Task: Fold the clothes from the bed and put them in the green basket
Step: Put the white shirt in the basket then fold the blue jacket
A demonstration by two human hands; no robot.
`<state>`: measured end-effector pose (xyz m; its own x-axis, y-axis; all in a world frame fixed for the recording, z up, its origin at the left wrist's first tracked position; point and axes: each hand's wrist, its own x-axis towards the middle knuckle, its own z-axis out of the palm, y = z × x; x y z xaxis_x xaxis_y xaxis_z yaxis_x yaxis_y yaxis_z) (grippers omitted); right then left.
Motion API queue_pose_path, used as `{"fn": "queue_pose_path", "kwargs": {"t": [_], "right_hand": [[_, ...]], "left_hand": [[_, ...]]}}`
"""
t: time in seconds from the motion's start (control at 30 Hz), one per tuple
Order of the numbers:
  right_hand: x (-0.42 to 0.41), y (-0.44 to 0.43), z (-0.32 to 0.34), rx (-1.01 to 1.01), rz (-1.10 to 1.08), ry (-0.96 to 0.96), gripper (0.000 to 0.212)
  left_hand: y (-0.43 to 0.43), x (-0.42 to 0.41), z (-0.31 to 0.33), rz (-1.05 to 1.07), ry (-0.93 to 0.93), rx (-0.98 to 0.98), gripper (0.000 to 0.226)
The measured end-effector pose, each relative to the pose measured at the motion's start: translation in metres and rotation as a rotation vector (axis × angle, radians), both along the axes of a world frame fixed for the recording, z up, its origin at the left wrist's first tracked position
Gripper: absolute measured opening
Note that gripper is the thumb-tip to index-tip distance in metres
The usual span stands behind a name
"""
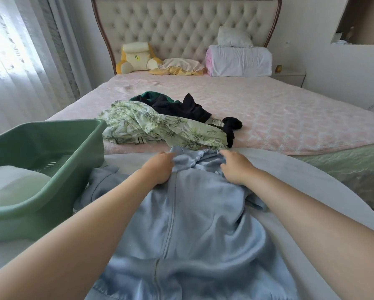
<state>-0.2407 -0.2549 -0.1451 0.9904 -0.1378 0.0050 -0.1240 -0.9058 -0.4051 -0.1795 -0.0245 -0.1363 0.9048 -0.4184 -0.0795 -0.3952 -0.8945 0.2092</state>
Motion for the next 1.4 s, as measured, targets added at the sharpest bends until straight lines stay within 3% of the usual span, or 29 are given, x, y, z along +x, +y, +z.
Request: {"fn": "queue_pose_path", "kwargs": {"t": [0.1,0.17,0.23,0.3,0.33,0.4,0.47,0.5,0.57,0.6,0.67,0.73,0.8,0.9,1.0,1.07,1.13,1.2,1.33,1.4], "right_hand": [[0.019,-0.010,-0.009,-0.073,-0.033,0.058,0.051],[0.029,-0.011,-0.013,-0.097,-0.060,0.085,0.028],[0.036,-0.008,-0.010,-0.177,-0.105,0.116,0.010],[0.040,-0.002,-0.001,-0.230,-0.157,0.111,0.017],[0.042,0.001,0.003,-0.161,-0.194,0.095,0.019],[0.049,0.009,0.010,0.284,-0.263,0.027,0.015],[0.058,0.018,0.016,0.767,-0.293,-0.151,0.007],[0.062,0.020,0.019,0.913,-0.249,-0.259,0.010],[0.067,0.022,0.027,1.108,-0.075,-0.355,0.051],[0.065,0.022,0.030,1.151,0.019,-0.340,0.073],[0.064,0.022,0.027,1.007,0.126,-0.262,0.090],[0.063,0.020,0.016,0.734,0.103,-0.275,0.085],[0.061,0.014,0.004,0.565,0.059,-0.216,0.075],[0.050,0.002,-0.002,0.313,-0.008,-0.047,0.059],[0.033,-0.011,0.000,-0.005,-0.132,0.125,0.059],[0.019,-0.015,0.004,-0.147,-0.248,0.225,0.063],[0.008,-0.019,0.007,-0.200,-0.260,0.342,0.067],[0.000,-0.023,0.009,-0.189,-0.200,0.462,0.073],[-0.002,-0.031,0.011,-0.053,-0.145,0.342,0.034],[-0.004,-0.037,0.012,0.052,-0.218,0.288,0.048]], "left_hand": [[-0.003,0.020,-0.002,0.009,0.056,0.132,0.049],[-0.005,0.026,0.001,-0.012,0.014,0.204,0.032],[-0.004,0.030,0.007,-0.028,-0.100,0.285,0.019],[-0.001,0.039,0.017,0.034,-0.254,0.285,0.015],[0.002,0.045,0.024,0.091,-0.318,0.224,0.014],[0.006,0.055,0.040,0.243,-0.347,-0.022,0.014],[0.010,0.067,0.054,0.387,-0.202,-0.495,0.021],[0.010,0.069,0.061,0.427,-0.086,-0.767,0.024],[0.011,0.073,0.068,0.454,0.022,-1.087,0.025],[0.011,0.071,0.069,0.439,0.003,-1.077,0.027],[0.011,0.065,0.062,0.425,-0.038,-0.931,0.052],[0.008,0.059,0.048,0.377,-0.074,-0.773,0.078],[0.004,0.051,0.031,0.288,-0.078,-0.648,0.086],[-0.010,0.029,0.013,0.118,-0.096,-0.466,0.067],[-0.029,0.004,-0.008,-0.050,-0.336,-0.167,0.037],[-0.036,-0.008,-0.019,-0.188,-0.269,0.013,0.050],[-0.040,-0.018,-0.029,-0.326,-0.067,0.036,0.067],[-0.043,-0.027,-0.038,-0.388,-0.033,0.084,0.073],[-0.047,-0.030,-0.040,-0.273,0.045,0.177,0.068],[-0.052,-0.031,-0.023,-0.196,-0.016,0.187,0.055]]}}
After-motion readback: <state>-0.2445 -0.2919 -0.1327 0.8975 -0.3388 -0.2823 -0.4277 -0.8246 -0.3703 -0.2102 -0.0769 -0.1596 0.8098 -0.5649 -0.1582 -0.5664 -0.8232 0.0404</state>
